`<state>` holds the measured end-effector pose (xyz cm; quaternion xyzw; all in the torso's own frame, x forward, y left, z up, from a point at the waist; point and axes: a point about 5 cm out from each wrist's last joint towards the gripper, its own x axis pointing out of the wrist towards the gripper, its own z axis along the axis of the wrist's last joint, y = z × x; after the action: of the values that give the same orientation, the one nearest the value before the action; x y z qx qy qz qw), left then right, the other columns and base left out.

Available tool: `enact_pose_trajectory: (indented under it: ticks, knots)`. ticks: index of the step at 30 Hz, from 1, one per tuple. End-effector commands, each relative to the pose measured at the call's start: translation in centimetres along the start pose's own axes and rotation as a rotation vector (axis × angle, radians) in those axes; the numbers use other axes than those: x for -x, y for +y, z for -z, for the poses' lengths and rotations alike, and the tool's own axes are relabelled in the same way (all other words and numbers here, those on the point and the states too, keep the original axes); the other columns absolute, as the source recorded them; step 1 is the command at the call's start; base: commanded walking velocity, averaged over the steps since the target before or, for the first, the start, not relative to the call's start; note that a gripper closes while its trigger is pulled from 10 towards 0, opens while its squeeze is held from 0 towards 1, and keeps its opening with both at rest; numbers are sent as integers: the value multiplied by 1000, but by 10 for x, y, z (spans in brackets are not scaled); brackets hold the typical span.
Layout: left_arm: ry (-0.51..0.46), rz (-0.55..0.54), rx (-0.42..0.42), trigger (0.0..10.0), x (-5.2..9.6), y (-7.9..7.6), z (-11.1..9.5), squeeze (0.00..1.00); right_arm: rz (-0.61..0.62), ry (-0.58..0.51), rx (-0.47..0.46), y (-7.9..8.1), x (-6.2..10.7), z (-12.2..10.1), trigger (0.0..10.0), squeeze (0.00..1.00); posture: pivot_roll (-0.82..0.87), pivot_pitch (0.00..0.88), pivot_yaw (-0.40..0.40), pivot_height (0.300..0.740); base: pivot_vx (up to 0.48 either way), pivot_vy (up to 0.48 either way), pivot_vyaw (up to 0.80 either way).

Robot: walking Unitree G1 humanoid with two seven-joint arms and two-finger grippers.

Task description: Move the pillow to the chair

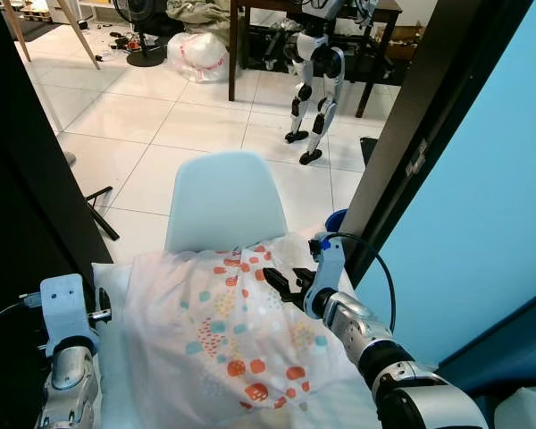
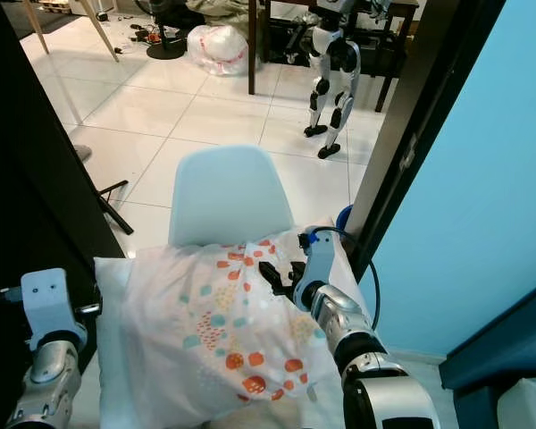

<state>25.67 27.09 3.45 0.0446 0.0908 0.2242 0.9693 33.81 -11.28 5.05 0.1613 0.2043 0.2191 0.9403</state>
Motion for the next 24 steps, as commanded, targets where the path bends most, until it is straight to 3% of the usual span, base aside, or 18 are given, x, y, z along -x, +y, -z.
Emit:
enact_pose_trajectory:
  ticks: [1,8,16,24]
  knots:
    - [28,-17,-23,10000,4,6,9,0,17,8,3,-3,1,2,10000,0,23,96,-90,740,-386,0,0]
    - [27,24,-23,10000,7,-9,10,0,60,38,25,-8,4,9,10000,0,25,85,-90,740,-199,0,0]
    - [92,102,-9,10000,13,-35,23,0,185,149,67,-24,17,37,10000,0,17,83,-75,740,-345,0,0]
    - [130,136,0,10000,16,-47,31,0,228,214,76,-29,25,56,10000,0,10,82,-65,740,-339,0,0]
